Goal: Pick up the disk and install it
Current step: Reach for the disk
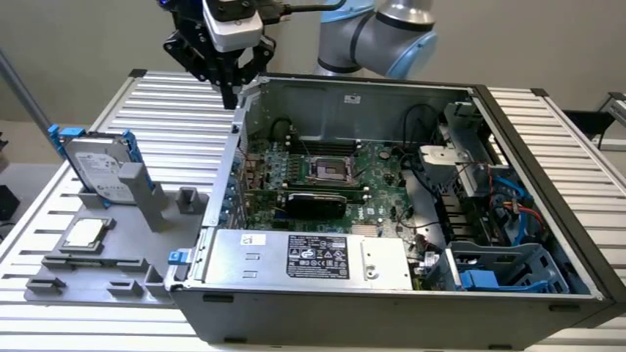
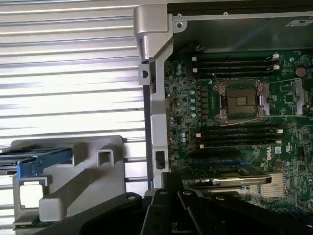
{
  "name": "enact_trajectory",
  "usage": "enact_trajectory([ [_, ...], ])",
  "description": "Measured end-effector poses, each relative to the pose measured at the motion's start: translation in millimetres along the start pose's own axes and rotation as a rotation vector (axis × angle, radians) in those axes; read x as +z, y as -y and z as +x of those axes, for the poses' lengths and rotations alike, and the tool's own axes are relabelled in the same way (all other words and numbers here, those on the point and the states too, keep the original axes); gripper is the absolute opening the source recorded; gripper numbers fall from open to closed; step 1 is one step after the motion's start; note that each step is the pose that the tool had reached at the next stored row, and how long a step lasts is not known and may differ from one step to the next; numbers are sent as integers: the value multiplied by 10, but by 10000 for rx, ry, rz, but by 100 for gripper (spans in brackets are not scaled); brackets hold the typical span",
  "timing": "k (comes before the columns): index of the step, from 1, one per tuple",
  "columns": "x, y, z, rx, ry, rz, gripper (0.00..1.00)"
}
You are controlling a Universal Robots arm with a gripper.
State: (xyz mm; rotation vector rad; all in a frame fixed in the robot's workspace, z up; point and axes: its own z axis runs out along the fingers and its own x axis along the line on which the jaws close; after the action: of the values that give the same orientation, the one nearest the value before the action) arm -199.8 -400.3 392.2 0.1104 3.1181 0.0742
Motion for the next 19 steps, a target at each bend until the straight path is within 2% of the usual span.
enact_trajectory([
  [10, 7, 30, 452, -1, 2, 45, 11],
  [19, 35, 35, 863, -3, 10, 139, 11],
])
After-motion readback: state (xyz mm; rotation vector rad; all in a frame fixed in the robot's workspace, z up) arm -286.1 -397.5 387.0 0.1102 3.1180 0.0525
